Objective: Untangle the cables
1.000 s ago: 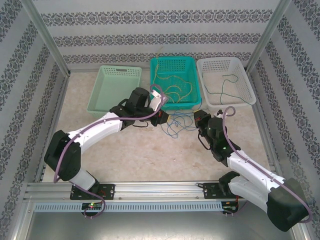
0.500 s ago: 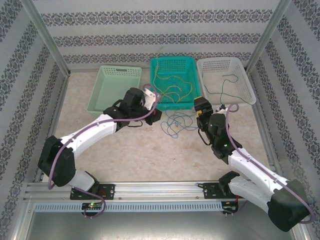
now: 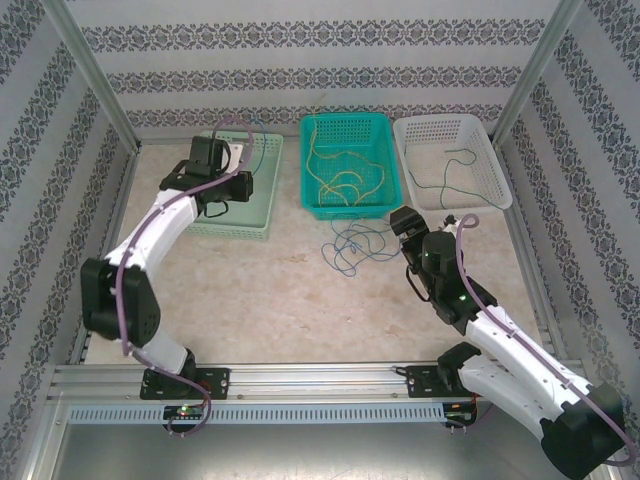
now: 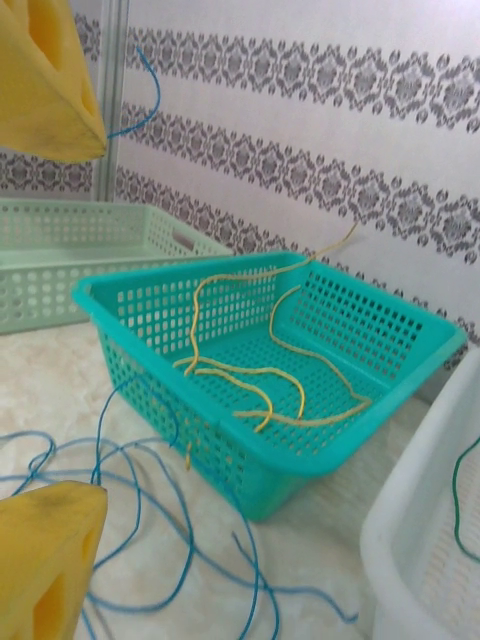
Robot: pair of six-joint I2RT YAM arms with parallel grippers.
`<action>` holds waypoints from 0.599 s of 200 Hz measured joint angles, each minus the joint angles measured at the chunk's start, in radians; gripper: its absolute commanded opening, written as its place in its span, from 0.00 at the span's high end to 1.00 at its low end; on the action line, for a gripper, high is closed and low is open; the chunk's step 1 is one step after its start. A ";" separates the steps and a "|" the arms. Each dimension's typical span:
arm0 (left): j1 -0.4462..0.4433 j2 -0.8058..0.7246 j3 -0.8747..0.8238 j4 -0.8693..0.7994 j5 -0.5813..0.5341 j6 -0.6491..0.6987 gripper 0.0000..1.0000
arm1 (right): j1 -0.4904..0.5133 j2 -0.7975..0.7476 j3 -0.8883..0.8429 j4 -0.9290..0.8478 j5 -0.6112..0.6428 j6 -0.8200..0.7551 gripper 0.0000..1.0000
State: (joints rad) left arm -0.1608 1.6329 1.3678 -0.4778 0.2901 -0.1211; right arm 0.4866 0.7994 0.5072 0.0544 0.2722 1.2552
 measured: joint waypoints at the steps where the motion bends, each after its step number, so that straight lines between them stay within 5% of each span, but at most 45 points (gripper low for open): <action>1: 0.002 0.008 0.003 -0.003 0.002 0.000 1.00 | -0.001 -0.001 -0.001 -0.001 0.000 0.000 0.17; 60: 0.107 0.230 0.020 -0.062 0.045 -0.072 0.96 | -0.051 -0.119 -0.040 -0.104 0.008 -0.006 0.17; 71: 0.117 0.232 0.020 -0.066 0.045 -0.082 0.78 | -0.053 -0.137 -0.050 -0.112 0.012 -0.006 0.18; 87: 0.123 0.233 0.023 -0.070 0.046 -0.097 0.39 | -0.063 -0.144 -0.061 -0.125 0.013 -0.007 0.18; 109: 0.123 0.238 0.032 -0.080 0.050 -0.111 0.18 | -0.082 -0.111 -0.057 -0.137 0.003 -0.038 0.19; 116: 0.123 0.238 0.033 -0.085 0.050 -0.116 0.00 | -0.087 -0.091 -0.047 -0.146 -0.003 -0.056 0.19; 120: 0.123 0.238 0.034 -0.087 0.049 -0.111 0.00 | -0.089 -0.074 -0.038 -0.150 -0.008 -0.069 0.19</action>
State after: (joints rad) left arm -0.0380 1.8709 1.4014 -0.5644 0.3393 -0.2317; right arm 0.3977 0.7258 0.4694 -0.0959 0.2642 1.1858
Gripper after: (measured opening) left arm 0.841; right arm 0.815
